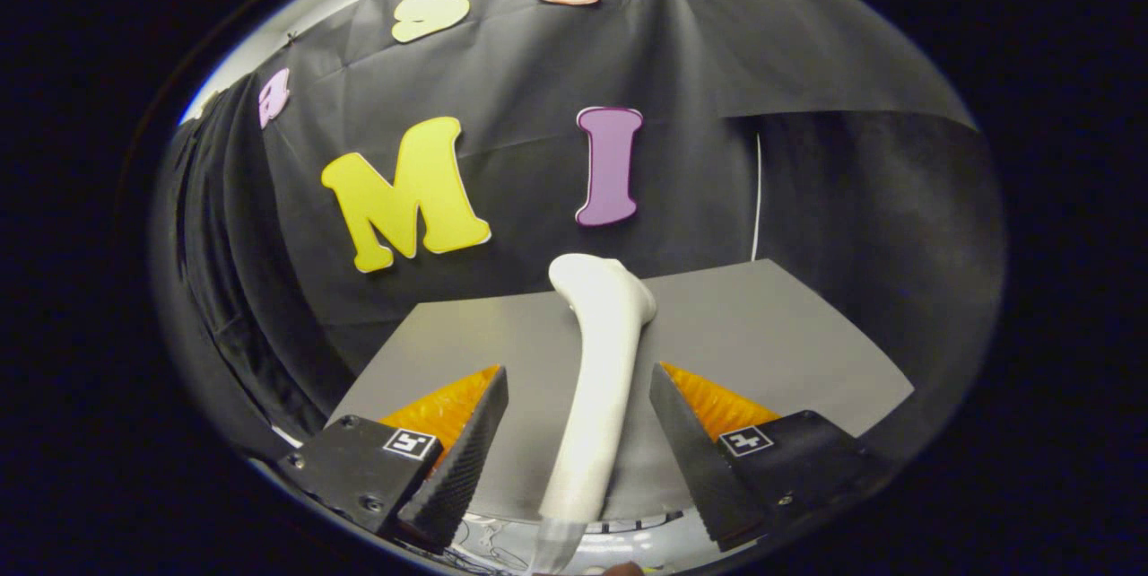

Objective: Iron the clothes twice with a garment steamer, once on the left side and once on the right side.

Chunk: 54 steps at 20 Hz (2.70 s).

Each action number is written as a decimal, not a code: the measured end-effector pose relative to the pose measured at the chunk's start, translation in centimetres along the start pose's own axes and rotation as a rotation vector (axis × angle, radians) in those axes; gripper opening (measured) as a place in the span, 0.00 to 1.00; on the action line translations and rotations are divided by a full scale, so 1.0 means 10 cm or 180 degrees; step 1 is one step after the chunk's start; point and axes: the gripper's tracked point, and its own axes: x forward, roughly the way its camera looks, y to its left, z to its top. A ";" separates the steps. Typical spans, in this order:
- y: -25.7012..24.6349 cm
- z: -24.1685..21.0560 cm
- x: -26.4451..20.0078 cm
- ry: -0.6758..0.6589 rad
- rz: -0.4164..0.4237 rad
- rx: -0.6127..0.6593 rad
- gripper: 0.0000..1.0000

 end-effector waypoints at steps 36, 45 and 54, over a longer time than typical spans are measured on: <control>1.53 0.28 -1.27 -0.0710 0.0133 0.0100 0.39; 2.59 0.15 -2.03 -0.1166 0.0292 -0.0036 0.39; 3.42 0.74 -2.25 -0.1874 0.0497 -0.0154 0.39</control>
